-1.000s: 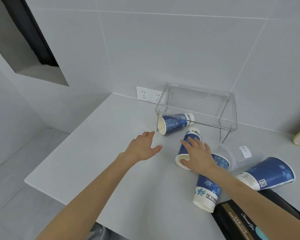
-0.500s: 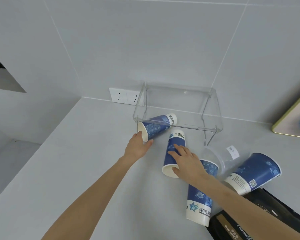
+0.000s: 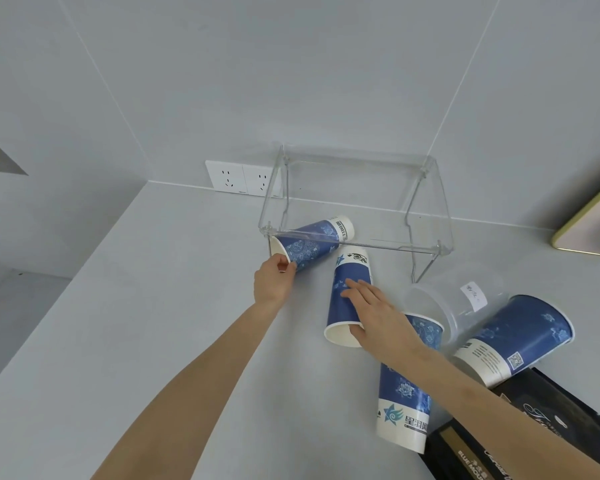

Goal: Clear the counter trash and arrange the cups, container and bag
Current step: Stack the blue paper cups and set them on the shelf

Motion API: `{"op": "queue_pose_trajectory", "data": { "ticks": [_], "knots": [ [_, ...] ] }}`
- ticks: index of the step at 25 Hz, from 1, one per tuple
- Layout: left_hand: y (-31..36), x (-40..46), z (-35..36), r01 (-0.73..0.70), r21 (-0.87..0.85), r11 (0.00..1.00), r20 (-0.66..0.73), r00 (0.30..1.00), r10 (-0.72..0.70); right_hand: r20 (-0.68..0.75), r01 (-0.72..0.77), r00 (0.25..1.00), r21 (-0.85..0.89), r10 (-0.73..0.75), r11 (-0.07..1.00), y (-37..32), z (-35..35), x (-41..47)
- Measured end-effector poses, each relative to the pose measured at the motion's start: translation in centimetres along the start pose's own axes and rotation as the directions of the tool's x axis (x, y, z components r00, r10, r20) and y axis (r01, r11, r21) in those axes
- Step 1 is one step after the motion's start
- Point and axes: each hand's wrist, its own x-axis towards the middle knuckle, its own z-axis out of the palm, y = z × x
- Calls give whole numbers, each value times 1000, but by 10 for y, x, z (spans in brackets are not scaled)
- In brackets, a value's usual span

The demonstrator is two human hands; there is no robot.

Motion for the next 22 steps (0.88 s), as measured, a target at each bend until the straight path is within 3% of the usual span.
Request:
{"op": "queue_pose_trajectory", "data": {
  "ticks": [7,12,16,22],
  "knots": [
    [-9,-22,-17,-134,105,985,-7,991,136,5,-54,999,1,54,999,2,-8,-25],
    [-5,-42,-32,-254,161,954,1,966,257,-152,-32,988,2,32,999,0,-29,-41],
    [-3,-54,-52,-370,292,882,52,927,371,-279,-41,959,47,52,998,-6,-46,-42],
    [2,-62,-103,-520,436,735,126,844,522,-260,-90,959,83,109,992,-15,-77,-39]
  ]
}}
